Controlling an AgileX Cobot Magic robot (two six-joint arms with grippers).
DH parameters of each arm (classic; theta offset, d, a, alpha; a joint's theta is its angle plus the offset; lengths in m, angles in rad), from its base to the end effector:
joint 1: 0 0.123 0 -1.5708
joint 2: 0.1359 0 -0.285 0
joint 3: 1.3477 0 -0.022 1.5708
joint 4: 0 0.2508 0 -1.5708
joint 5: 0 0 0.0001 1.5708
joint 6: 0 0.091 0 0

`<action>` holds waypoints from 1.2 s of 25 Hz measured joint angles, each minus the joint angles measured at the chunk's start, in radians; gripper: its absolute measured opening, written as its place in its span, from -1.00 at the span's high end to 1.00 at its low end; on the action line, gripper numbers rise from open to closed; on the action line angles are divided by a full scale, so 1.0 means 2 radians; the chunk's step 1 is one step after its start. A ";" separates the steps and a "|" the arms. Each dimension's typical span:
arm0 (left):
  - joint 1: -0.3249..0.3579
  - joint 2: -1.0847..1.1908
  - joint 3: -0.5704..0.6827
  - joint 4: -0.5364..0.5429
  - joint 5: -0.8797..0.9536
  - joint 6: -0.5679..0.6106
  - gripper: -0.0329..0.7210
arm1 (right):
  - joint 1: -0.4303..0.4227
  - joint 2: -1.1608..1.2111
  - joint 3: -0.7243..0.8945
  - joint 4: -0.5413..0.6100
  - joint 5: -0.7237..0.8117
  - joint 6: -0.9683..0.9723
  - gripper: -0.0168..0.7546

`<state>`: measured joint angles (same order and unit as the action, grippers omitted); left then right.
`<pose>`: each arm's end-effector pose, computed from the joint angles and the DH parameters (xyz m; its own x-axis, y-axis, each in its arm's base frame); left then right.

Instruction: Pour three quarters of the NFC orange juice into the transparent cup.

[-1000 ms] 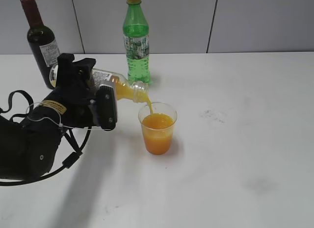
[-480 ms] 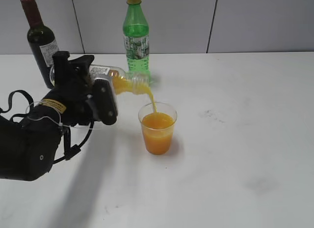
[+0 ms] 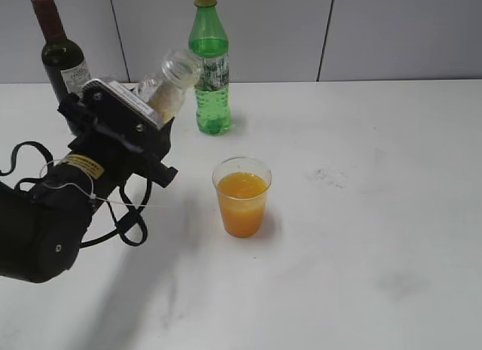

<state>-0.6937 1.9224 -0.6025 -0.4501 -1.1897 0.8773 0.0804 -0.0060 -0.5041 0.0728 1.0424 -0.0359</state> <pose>0.2699 -0.1766 0.1387 0.1300 0.6580 -0.7418 0.2506 0.7020 0.6666 -0.0061 0.0052 0.2801 -0.4282 -0.0337 -0.9030 -0.1363 0.9903 0.0277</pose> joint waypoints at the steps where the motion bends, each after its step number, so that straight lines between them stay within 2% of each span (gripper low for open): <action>1: 0.003 0.000 0.000 0.002 0.000 -0.036 -0.33 | 0.000 0.000 0.000 0.000 0.000 0.000 -0.58; 3: 0.013 0.000 0.000 0.004 0.000 -0.104 -0.33 | 0.000 0.000 0.000 0.000 0.000 0.000 -0.58; 7: 0.039 0.000 0.000 0.009 0.000 -0.188 -0.33 | 0.000 0.000 0.000 0.000 0.000 0.000 -0.58; 13: 0.107 0.000 -0.010 0.088 0.013 -0.303 -0.33 | 0.000 0.000 0.000 0.000 0.000 0.000 -0.58; 16: 0.140 0.010 -0.038 0.120 0.039 -0.325 -0.33 | 0.000 0.000 0.000 0.000 0.000 0.000 -0.58; 19: 0.157 0.032 -0.081 0.137 0.064 -0.341 -0.33 | 0.000 0.000 0.000 0.000 0.000 0.000 -0.58; 30: 0.162 0.166 -0.226 0.151 0.071 -0.355 -0.33 | 0.000 0.000 0.000 0.000 0.000 0.000 -0.58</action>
<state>-0.3699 2.2549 -1.0547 -0.1489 -1.0485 0.1677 0.0804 -0.0060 -0.5041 0.0728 1.0424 -0.0359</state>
